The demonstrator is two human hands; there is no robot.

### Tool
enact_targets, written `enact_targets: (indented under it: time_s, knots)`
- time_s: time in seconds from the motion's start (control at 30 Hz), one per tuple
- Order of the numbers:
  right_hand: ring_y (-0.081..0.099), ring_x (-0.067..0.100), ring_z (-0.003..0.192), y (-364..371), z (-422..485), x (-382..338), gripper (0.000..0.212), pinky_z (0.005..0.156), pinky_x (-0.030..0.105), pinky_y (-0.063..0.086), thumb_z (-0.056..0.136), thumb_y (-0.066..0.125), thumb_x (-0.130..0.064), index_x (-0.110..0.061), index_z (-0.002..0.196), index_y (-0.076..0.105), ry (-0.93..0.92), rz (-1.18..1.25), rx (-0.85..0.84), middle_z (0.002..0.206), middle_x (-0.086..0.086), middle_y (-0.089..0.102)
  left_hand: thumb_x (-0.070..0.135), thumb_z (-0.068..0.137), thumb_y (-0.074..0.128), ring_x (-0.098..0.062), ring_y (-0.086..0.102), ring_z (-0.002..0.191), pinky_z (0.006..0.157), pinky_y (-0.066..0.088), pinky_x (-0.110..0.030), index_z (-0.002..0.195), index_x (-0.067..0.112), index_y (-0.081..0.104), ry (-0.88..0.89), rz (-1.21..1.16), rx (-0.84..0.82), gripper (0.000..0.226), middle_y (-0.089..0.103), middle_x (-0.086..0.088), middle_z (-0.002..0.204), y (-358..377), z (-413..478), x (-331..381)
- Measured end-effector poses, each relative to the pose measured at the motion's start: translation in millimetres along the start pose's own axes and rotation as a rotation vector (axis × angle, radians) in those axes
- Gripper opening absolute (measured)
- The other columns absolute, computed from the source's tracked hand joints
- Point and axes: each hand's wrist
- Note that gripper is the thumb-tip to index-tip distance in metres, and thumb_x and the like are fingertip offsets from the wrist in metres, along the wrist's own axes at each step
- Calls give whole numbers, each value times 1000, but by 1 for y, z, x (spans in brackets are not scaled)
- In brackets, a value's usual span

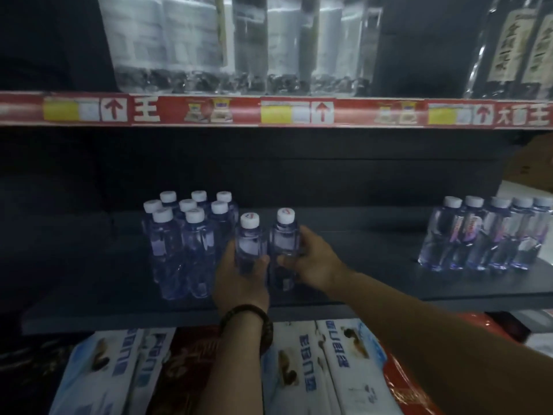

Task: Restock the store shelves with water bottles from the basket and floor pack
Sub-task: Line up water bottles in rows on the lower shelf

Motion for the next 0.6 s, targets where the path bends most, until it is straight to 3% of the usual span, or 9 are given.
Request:
enact_targets:
  time_s: [0.07,0.17,0.33,0.47,0.6]
  knots:
    - [69,26,118,14,14,1,44,98,58,59,87,82,-23,-42,120,60,14,64,-26,124,-5,70,26,94,76,-14,59,125,102,49,-34,137,46,57,27,14,74,51,64,15,133,-1,6,-8]
    - [69,25,116,33,27,-7,36,98,56,60,94,78,-16,-41,111,58,24,96,-23,119,-6,68,16,92,77,-22,51,138,111,47,-38,146,54,47,4,94,175,72,54,2,148,-3,10,-16]
    - [72,20,110,51,35,-11,40,98,54,60,93,80,-17,-35,123,61,25,83,-3,117,-5,75,3,91,74,-20,59,126,99,46,-28,146,49,46,-50,169,193,77,51,0,140,-9,8,-17]
    - [72,22,106,55,36,-12,38,96,51,61,92,77,-10,-39,105,56,34,23,12,112,-1,73,6,86,80,-20,58,121,102,51,-34,136,37,51,-47,187,230,66,52,1,133,-11,5,-24]
    - [70,19,105,50,34,-13,31,98,48,60,90,76,-10,-25,115,65,47,-55,-50,111,1,73,0,85,78,-19,55,121,101,45,-28,139,36,45,-26,248,227,73,49,0,137,-10,2,-28]
Point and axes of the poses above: each hand's wrist, its own z-axis towards the middle knuckle, its own y-axis out of the palm, x = y × z
